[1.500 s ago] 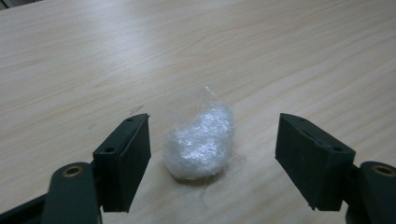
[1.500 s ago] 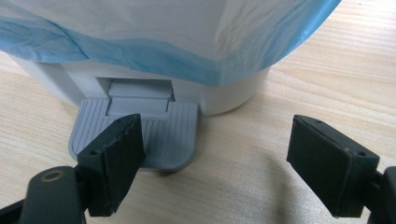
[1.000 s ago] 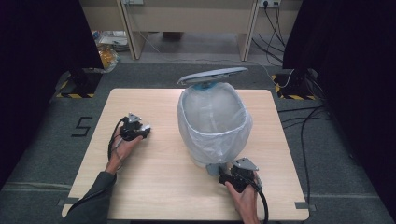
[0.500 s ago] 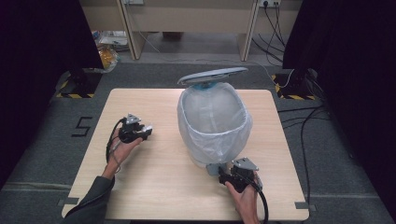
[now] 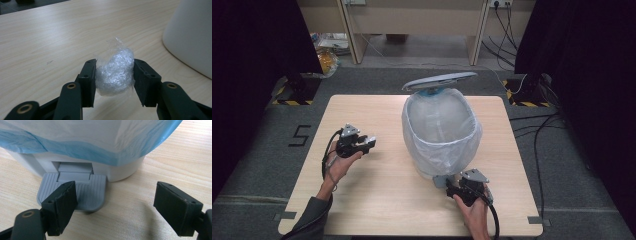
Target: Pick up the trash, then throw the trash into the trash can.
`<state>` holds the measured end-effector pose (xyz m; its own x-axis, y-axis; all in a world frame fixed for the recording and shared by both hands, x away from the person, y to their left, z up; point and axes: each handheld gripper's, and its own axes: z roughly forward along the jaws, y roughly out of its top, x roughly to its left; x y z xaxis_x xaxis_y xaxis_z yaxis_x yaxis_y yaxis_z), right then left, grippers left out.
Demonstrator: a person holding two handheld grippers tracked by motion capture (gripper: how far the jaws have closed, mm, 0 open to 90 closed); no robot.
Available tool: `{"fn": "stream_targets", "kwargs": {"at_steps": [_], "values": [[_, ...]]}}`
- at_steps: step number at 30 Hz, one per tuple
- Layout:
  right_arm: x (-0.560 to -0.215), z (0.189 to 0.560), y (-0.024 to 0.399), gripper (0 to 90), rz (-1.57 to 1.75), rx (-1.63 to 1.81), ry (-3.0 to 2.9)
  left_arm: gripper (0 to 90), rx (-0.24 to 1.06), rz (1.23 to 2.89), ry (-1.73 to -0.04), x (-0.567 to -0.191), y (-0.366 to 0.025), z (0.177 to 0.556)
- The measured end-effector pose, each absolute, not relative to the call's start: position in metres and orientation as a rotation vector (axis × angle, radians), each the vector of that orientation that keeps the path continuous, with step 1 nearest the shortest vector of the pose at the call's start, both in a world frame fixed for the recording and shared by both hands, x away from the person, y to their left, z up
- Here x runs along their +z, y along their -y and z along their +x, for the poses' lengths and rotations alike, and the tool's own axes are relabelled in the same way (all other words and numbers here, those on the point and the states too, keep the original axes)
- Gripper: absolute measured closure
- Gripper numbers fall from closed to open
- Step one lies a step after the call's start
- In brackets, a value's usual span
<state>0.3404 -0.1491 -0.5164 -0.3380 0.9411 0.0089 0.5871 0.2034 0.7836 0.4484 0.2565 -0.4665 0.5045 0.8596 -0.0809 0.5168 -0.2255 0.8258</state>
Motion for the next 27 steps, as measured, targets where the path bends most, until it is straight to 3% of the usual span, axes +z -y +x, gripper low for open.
{"fn": "stream_targets", "kwargs": {"at_steps": [27], "values": [[-0.516, 0.340, 0.149, 18.8, 1.416, 0.977, -2.005, 55.2, 0.432, 1.817, -0.921, -0.395, -0.237, 0.401]]}}
